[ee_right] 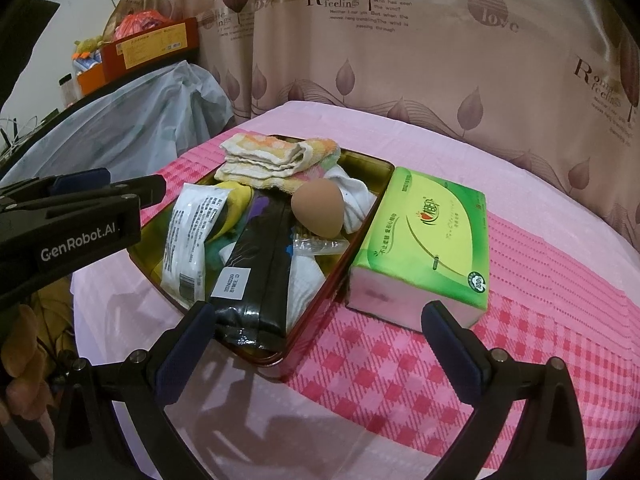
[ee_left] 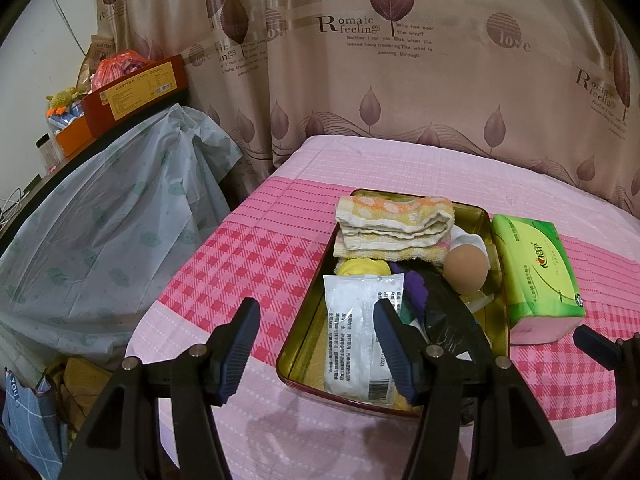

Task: Organize soft objects

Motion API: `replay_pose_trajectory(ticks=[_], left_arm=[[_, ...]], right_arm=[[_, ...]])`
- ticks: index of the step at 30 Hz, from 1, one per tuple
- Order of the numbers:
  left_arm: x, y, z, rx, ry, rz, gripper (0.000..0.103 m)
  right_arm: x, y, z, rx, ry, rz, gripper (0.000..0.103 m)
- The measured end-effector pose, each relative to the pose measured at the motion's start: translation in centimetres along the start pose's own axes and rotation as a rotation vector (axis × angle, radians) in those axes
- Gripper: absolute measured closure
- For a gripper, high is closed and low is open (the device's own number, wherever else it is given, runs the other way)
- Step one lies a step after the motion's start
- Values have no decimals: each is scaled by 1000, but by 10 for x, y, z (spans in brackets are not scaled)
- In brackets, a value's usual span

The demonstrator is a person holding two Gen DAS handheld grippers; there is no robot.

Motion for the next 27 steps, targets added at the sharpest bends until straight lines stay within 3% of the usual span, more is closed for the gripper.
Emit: replay_pose_trajectory(ticks=[27], left_arm=[[0,1,-2,-4,-4,-2,43]], right_arm=[[-2,4,-2,8,-6,-20,1]])
Point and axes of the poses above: each gripper's, at about its wrist camera, not at the fingertips, and x roughly against the way its jaws point, z to its right, y to its underside, the point moved 9 cm from there along -x, roughly the way its jaws point, and after that the axes turned 3 degrees about -y, right-handed, at the moved point
